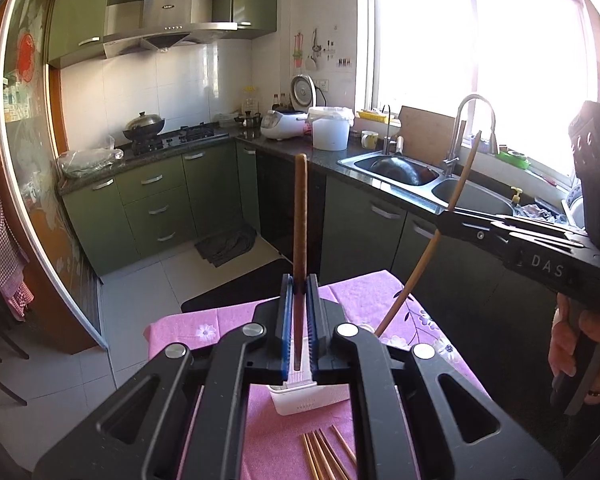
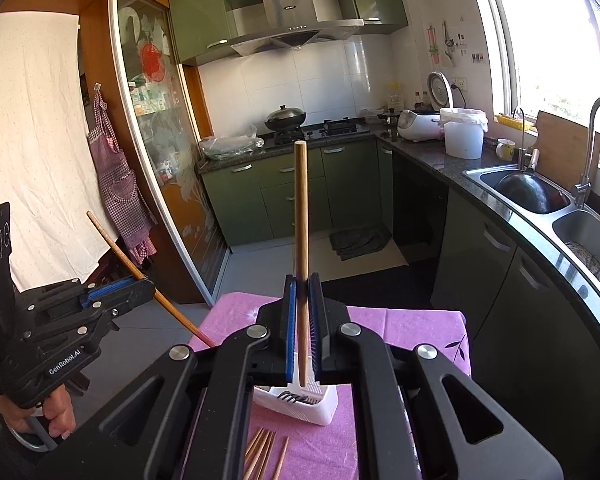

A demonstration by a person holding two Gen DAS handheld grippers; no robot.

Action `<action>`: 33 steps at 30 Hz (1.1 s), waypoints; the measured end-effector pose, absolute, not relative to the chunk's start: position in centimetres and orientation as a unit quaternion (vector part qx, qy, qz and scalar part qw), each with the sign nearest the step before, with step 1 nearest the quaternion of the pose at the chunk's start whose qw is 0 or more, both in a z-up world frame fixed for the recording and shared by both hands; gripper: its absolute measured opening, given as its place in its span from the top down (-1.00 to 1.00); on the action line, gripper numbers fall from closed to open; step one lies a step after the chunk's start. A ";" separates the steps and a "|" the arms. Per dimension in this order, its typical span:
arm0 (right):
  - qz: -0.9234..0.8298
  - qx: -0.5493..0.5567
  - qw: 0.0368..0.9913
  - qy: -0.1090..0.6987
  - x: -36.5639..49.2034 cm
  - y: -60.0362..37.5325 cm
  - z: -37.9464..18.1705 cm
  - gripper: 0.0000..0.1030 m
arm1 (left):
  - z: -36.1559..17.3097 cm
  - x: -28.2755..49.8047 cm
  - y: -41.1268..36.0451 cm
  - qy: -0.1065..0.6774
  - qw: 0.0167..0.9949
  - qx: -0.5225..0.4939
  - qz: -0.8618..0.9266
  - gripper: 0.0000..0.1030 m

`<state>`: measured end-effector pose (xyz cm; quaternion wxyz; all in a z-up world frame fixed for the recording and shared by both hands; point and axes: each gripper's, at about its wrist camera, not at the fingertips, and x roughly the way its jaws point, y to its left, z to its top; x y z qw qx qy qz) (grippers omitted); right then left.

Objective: Organize utensils
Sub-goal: 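Carry both chopsticks over the white caddy and release them inside with both tools, then grasp another wooden chopstick with the left tool and lift it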

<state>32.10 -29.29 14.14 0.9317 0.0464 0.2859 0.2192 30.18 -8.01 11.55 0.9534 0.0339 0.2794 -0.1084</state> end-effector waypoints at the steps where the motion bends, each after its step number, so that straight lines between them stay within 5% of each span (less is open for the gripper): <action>1: 0.218 0.043 0.931 0.291 32.6 -29.0 13.4 0.86 | 10.6 30.9 -8.1 0.288 0.951 0.034 -0.105 0.87; 11: 0.218 0.018 0.908 0.358 35.5 -27.0 5.5 0.86 | 3.6 34.6 -6.9 0.361 0.929 0.035 -0.078 0.87; 25: 0.226 0.012 0.918 0.325 28.2 -29.2 7.6 0.82 | 4.1 30.4 -5.8 0.378 0.921 0.027 -0.097 0.76; 33: 0.207 -0.003 0.888 0.410 24.8 -31.9 -1.7 0.70 | -6.0 27.1 -6.0 0.515 0.848 0.019 -0.119 0.76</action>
